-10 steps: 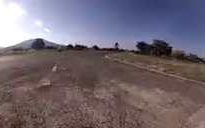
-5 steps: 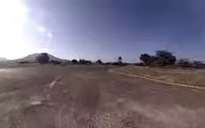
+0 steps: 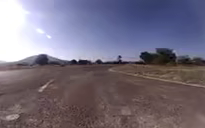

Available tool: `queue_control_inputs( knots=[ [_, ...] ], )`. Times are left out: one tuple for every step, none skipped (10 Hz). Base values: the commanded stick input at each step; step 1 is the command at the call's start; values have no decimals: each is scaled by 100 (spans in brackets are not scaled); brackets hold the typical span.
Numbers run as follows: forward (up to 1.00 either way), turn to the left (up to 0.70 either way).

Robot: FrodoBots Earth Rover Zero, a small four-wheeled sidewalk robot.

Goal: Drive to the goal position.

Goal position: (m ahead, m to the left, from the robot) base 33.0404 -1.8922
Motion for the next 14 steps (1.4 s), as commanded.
queue_control_inputs(
  knots=[
    [100,-40],
    [100,-40],
    [100,-40],
    [100,-37],
    [100,-36],
    [100,-13],
    [100,-6],
    [100,0],
    [100,0],
    [100,0],
    [100,0],
    [100,0],
    [100,0],
    [100,0]
  ],
)
